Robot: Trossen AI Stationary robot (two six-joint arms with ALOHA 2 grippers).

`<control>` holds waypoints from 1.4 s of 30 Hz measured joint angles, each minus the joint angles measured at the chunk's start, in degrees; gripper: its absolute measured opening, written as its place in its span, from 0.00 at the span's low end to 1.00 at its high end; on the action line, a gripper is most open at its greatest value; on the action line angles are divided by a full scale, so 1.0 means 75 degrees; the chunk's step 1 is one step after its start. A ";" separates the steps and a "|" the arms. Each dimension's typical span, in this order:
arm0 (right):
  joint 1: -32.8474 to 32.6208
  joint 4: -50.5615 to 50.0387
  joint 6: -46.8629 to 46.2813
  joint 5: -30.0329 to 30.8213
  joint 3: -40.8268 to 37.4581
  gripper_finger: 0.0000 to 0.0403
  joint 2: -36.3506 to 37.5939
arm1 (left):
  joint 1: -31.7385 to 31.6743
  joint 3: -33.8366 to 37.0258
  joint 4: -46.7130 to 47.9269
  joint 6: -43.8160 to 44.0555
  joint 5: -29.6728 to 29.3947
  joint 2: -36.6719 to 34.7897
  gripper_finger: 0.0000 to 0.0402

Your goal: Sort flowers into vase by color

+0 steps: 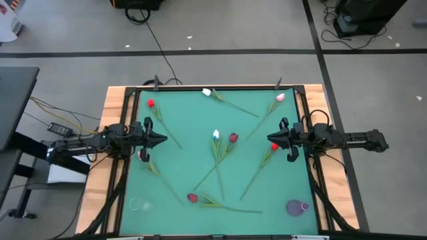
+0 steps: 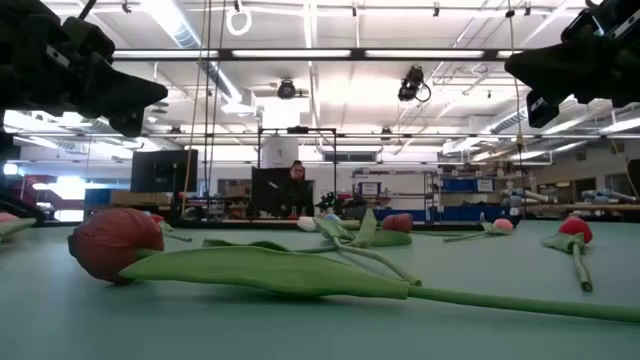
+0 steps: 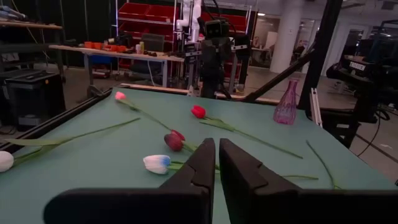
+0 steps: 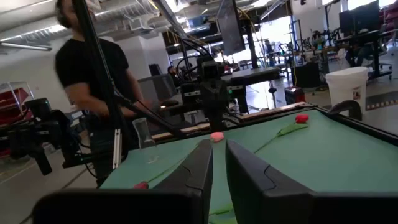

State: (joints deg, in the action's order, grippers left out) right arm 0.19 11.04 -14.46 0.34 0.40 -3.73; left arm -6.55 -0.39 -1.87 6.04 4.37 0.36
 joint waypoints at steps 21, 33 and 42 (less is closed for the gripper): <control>0.0000 0.0000 0.0000 0.0000 0.0000 0.14 0.0000 | -0.0002 0.0001 0.0000 0.0000 -0.0001 0.0000 0.07; -0.0001 -0.0002 0.0002 -0.0001 -0.0001 0.14 0.0000 | -0.0001 0.0001 -0.0009 -0.0134 -0.0001 0.0000 0.07; -0.0001 0.0000 0.0003 0.0000 -0.0001 0.14 0.0000 | -0.0002 -0.0001 -0.0337 -0.1915 -0.0001 0.0000 0.07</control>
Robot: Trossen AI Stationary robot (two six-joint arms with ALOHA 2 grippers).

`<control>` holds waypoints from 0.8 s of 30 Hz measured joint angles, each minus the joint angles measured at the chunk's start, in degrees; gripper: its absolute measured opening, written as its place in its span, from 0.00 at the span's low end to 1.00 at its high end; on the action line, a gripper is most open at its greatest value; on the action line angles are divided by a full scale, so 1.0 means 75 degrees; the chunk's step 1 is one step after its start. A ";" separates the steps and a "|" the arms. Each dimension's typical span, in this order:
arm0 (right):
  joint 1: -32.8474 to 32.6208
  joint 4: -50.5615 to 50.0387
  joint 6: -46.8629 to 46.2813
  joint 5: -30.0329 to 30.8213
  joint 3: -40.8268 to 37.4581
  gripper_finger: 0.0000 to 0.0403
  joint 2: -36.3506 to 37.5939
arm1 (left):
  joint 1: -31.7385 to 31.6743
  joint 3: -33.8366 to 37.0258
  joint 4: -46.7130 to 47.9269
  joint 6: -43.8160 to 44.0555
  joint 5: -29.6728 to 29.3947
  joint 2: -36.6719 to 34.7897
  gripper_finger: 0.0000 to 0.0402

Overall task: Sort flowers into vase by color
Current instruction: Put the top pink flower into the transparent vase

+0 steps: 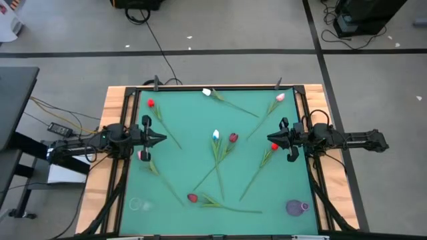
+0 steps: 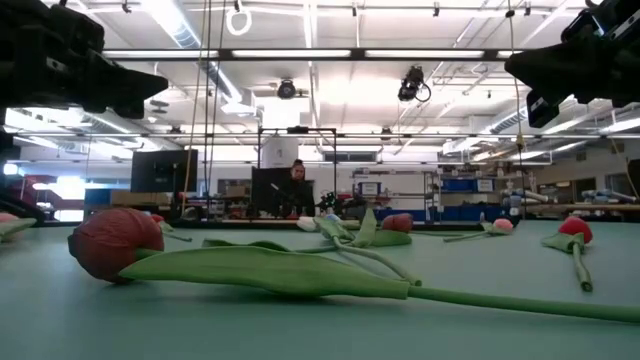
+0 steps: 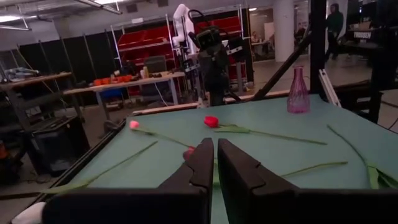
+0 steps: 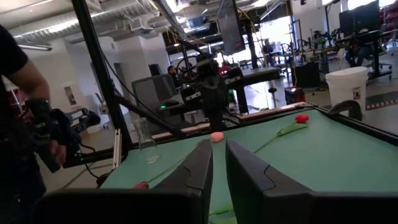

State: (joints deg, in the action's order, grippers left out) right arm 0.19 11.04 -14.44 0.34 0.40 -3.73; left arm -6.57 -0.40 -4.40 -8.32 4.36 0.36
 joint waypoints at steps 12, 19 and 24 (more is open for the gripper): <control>0.0003 0.0001 -0.0003 0.0000 0.0001 0.14 0.0000 | 0.0003 0.0002 0.0038 0.3840 -0.0246 0.0027 0.07; 0.0004 0.1090 -0.0020 0.0676 0.0001 0.14 0.0001 | 0.0000 0.0000 0.0266 0.5505 -0.1711 0.0119 0.07; 0.0006 0.2383 -0.0049 0.1118 0.0001 0.14 0.0003 | 0.0000 0.0002 0.0273 0.6943 -0.2086 0.0298 0.07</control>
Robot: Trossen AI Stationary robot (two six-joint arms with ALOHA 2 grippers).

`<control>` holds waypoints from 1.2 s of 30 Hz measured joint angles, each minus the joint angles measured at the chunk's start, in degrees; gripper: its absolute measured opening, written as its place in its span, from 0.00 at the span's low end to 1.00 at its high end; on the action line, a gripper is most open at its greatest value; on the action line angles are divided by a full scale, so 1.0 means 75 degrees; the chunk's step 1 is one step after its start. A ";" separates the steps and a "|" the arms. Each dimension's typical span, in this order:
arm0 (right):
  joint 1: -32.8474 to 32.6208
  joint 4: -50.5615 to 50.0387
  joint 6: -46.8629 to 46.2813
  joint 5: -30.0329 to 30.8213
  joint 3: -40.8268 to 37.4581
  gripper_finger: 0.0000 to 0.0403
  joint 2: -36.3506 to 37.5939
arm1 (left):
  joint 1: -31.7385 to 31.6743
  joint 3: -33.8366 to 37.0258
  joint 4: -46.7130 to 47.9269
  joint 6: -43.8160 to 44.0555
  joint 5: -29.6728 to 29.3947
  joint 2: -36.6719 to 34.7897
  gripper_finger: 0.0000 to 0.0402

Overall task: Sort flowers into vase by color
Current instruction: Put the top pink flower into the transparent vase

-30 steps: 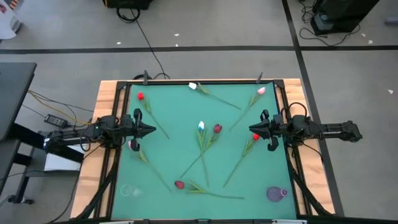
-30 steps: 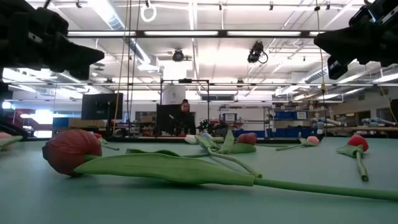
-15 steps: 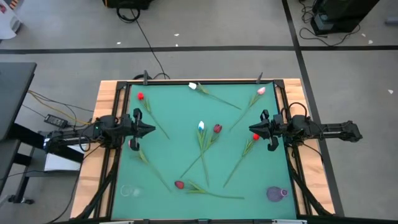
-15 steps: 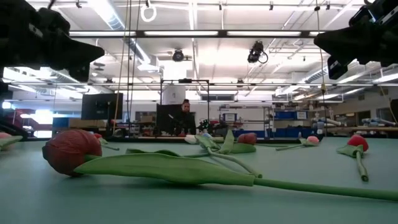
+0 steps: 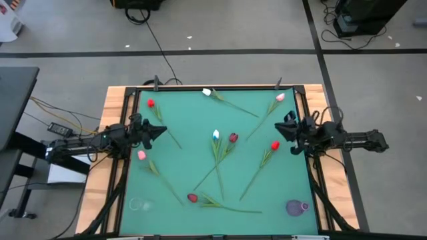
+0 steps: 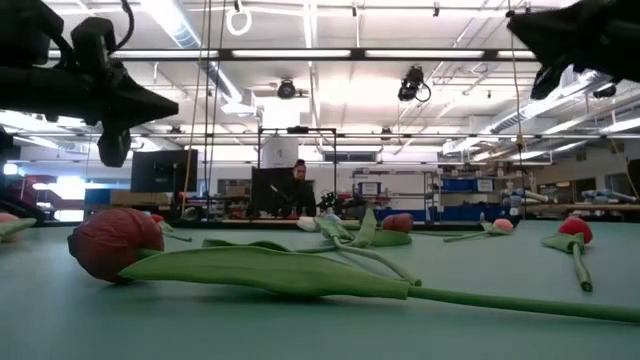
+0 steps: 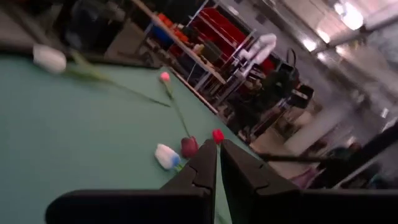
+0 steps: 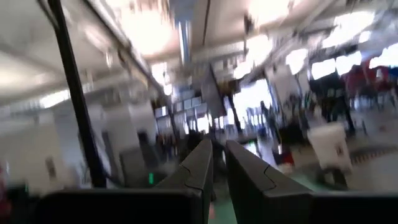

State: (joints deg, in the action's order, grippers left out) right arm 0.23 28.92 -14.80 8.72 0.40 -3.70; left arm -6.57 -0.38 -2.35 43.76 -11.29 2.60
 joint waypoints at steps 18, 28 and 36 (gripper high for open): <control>0.0005 -0.0865 -0.4756 0.2962 0.0000 0.14 -0.0167 | -0.0102 -0.0559 0.0500 0.2208 -0.0108 0.1780 0.01; 0.0052 -0.0894 -0.6076 0.2898 0.0252 0.13 -0.1473 | -0.0183 -0.2590 0.3638 0.1612 -0.0246 0.2344 0.01; 0.0054 -0.1158 -0.7116 0.2657 0.1247 0.13 -0.3798 | -0.0588 -0.3077 0.3538 0.1466 -0.0218 0.2955 0.15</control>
State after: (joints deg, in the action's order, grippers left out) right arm 0.63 20.23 -68.17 28.65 9.76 -32.19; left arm -10.98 -23.46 24.18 54.75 -12.92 24.76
